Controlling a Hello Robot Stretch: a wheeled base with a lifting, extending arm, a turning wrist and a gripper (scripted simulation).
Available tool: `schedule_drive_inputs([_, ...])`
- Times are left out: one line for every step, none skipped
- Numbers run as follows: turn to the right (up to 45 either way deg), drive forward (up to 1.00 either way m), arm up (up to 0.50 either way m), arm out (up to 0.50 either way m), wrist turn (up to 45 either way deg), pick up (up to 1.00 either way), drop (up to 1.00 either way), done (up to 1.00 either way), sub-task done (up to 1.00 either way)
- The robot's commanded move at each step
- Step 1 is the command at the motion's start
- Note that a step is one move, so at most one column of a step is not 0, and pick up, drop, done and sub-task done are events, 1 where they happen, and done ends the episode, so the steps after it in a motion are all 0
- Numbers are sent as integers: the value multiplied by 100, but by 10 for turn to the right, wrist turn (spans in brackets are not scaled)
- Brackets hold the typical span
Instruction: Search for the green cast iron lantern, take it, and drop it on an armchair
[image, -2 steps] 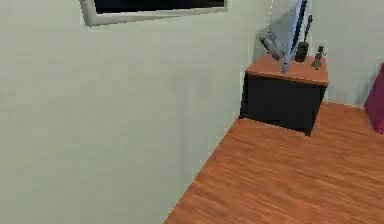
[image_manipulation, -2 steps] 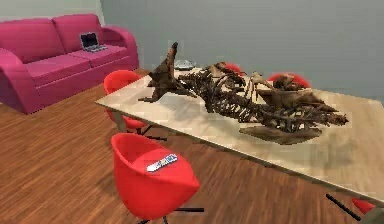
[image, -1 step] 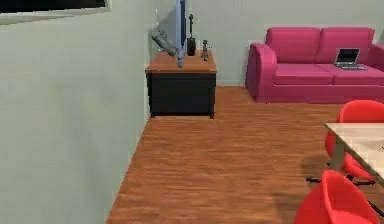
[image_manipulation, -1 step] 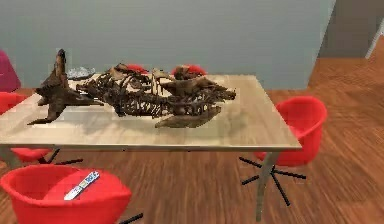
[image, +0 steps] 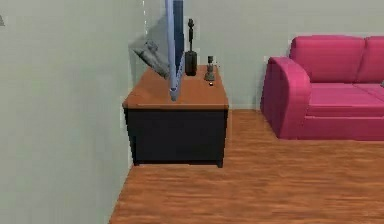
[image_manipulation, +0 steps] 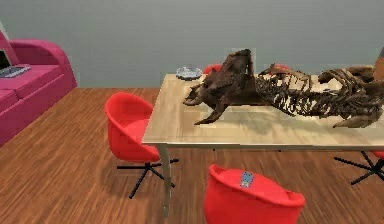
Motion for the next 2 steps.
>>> schedule_drive_inputs([270, 0, 0, 0, 0, 0, 0, 0, 0])
schedule_drive_inputs([0, 100, 0, 0, 0, 0, 0, 0, 0])
